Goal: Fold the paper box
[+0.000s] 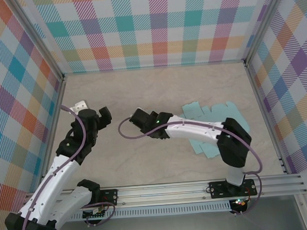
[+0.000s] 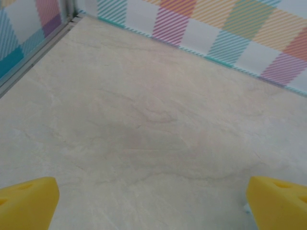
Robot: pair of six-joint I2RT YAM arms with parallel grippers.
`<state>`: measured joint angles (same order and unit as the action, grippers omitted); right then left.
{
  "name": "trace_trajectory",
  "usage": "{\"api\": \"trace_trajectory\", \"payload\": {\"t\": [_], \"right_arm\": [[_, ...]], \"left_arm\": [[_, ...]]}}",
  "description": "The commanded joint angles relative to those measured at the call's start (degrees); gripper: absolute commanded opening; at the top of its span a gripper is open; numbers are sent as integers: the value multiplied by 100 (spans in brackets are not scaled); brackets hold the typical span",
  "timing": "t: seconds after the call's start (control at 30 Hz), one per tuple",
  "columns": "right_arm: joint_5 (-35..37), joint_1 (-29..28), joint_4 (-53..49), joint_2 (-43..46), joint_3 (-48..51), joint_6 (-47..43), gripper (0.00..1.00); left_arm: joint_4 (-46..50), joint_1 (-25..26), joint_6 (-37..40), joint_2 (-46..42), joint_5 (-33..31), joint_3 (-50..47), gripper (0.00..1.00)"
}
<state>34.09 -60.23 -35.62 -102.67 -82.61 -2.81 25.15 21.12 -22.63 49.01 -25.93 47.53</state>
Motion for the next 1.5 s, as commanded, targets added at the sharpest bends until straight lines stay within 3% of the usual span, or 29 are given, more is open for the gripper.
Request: {"api": "trace_trajectory", "payload": {"t": [0.0,0.17,0.27,0.43,0.5,0.7,1.0,1.23,1.47], "right_arm": [[-1573,246,-705,179,-201,114,1],[-2841,690,-1085,44,-336,-109,2],[-3286,916,-1264,-183,-448,-235,2],[-3567,1108,-1253,-379,-563,-525,6],[-3601,1143,-1216,-395,-581,-541,9],[-3646,1152,-1139,-334,-580,-572,17],[-3645,1148,-1105,-310,-642,-504,24],[-3646,1153,-1038,-259,-660,-423,28],[-3646,1153,-908,-191,-599,-354,30]], "left_arm": [[143,-70,452,143,569,358,100],[-200,-145,1214,396,1548,420,99],[-597,-377,1684,597,2486,244,91],[-1233,-825,2603,1018,4285,-93,72],[-1322,-908,2911,1213,4590,-146,63],[-1333,-925,4045,1722,5714,-167,61],[49,-924,5337,2651,6124,714,57],[325,-917,5685,3187,6132,1138,56],[467,-796,5901,3484,6313,1348,48]]}}
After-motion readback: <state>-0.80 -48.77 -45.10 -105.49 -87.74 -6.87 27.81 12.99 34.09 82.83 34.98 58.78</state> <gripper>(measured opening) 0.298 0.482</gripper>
